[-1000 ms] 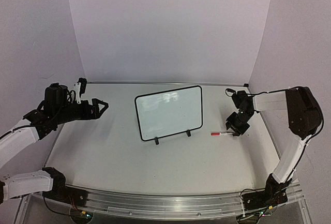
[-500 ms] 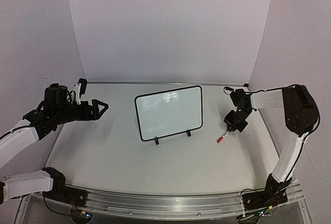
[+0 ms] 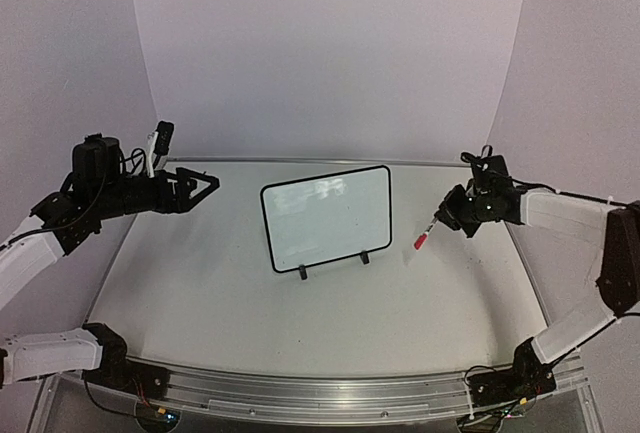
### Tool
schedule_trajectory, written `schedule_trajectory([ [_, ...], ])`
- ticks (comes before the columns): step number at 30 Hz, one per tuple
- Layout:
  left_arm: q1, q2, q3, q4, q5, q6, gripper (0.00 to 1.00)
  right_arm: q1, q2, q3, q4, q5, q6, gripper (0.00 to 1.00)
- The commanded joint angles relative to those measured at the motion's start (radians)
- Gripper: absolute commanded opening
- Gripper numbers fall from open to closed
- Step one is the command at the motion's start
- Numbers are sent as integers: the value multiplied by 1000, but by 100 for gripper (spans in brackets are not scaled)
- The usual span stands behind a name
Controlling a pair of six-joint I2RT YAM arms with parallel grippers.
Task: Write a sentence on the whiteboard
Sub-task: Pick up the whiteboard marker from the center of the board, then pass from the right arm to the left
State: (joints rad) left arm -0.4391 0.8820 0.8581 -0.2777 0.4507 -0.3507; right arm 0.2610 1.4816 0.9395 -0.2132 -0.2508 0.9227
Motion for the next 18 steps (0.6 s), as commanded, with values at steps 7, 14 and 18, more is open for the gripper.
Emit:
schedule_trajectory([
  [7, -227, 135, 95, 247, 40, -143, 97, 246, -280, -51, 442, -24, -70, 0],
  [14, -413, 261, 127, 377, -30, -181, 97, 374, -297, -55, 618, 3, -1, 0],
  [18, -503, 363, 142, 494, -33, -225, 95, 459, -279, -41, 674, 49, -1, 0],
])
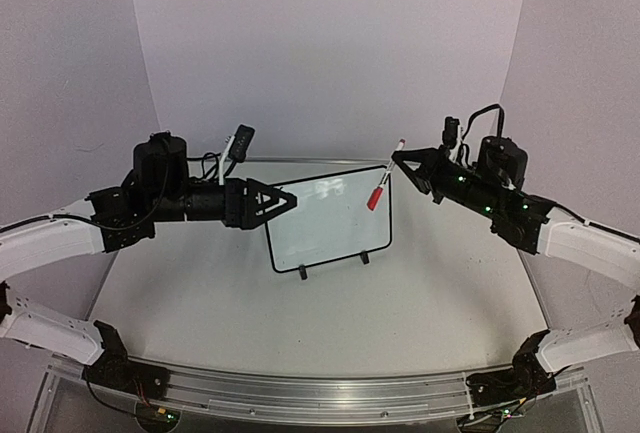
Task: Write a sentence on the whiteboard
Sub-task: Pass from the right arm to the left
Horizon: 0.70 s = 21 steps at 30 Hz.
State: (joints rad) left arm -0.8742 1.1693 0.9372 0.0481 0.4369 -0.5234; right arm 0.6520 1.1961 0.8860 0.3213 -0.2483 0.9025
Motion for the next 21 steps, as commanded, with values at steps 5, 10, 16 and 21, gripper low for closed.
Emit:
schedule_trajectory([
  [5, -101, 181, 106, 232, -8, -87, 87, 128, 50, 55, 165, 45, 9, 0],
  [10, -107, 242, 123, 338, 22, -143, 70, 157, 74, 76, 171, 50, 0, 0],
  [16, -111, 276, 130, 381, 19, -169, 60, 168, 80, 66, 195, 67, 2, 0],
  [21, -112, 298, 140, 371, 17, -182, 57, 172, 79, 57, 207, 79, 8, 0],
])
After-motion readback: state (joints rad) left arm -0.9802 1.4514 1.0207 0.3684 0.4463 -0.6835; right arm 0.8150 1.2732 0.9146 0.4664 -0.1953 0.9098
